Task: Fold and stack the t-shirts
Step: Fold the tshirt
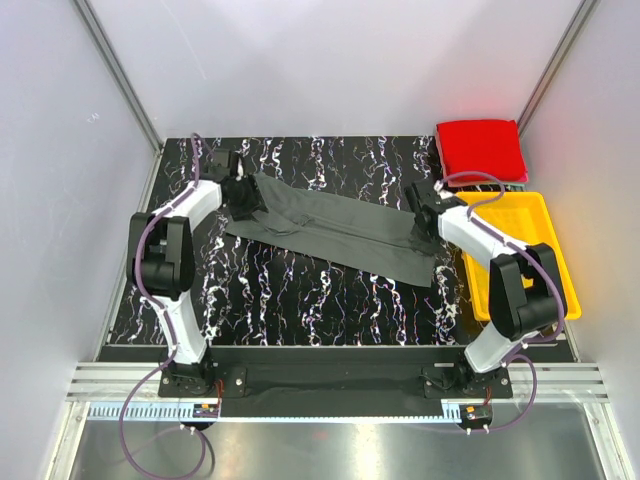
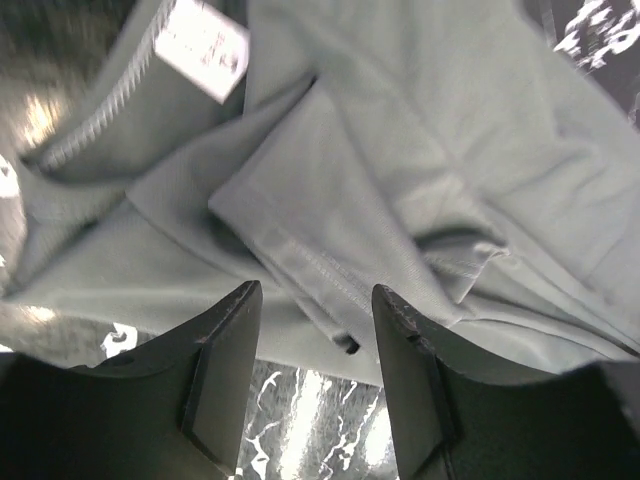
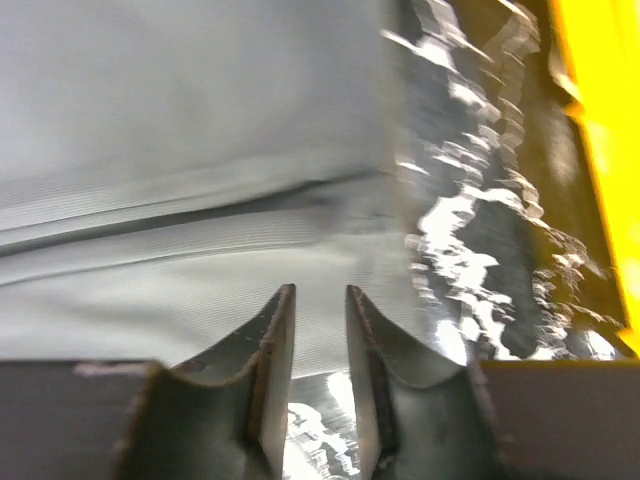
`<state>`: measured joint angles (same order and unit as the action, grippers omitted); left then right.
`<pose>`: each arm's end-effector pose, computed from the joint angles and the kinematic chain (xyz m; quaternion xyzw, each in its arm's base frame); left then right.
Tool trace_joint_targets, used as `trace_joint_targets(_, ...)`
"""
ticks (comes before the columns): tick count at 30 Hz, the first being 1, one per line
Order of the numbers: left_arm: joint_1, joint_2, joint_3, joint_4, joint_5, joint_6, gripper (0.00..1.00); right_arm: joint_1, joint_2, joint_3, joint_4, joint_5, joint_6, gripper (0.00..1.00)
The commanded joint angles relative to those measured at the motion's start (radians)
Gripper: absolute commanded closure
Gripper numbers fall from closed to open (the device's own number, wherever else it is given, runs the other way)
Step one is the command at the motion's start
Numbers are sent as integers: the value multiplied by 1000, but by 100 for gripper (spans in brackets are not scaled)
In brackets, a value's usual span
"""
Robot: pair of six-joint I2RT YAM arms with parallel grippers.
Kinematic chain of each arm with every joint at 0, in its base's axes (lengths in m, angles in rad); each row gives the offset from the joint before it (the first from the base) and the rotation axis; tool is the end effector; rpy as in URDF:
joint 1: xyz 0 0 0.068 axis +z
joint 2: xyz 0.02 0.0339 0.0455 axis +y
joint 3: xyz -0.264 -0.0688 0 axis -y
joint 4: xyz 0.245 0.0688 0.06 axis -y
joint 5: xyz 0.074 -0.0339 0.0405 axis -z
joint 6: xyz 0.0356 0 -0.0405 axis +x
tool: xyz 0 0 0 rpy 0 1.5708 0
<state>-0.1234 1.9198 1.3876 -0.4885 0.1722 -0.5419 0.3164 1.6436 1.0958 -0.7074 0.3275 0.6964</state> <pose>0.4050 -0.0564 0.1960 -0.1763 0.9428 -0.1666 0.2287 0.3011 0.0865 0.1980 0.2092 0.9520 -0.0656 0.2137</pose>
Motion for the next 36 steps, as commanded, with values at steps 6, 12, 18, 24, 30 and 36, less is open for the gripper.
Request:
trace_joint_targets(6,47,50,125,-39,4,180,50,105,34,213,217,-298,-260,58)
trace_joint_targets(12,76,97,137,-45,134,255,52,314,171,338,480,-467,-593,54)
trace_joint_targets(18,80,159,172,-59,170,286,53,360,333,458,635,-554,-733,43)
trace_joint_targets(24,82,206,235,-81,170,301,55,406,482,611,577,-622,-873,40)
trace_joint_targets(30,84,202,248,-78,179,295,58,415,538,619,646,-700,-1000,42)
trace_joint_targets(36,84,199,251,-82,205,283,94,450,544,573,697,-688,-1104,44)
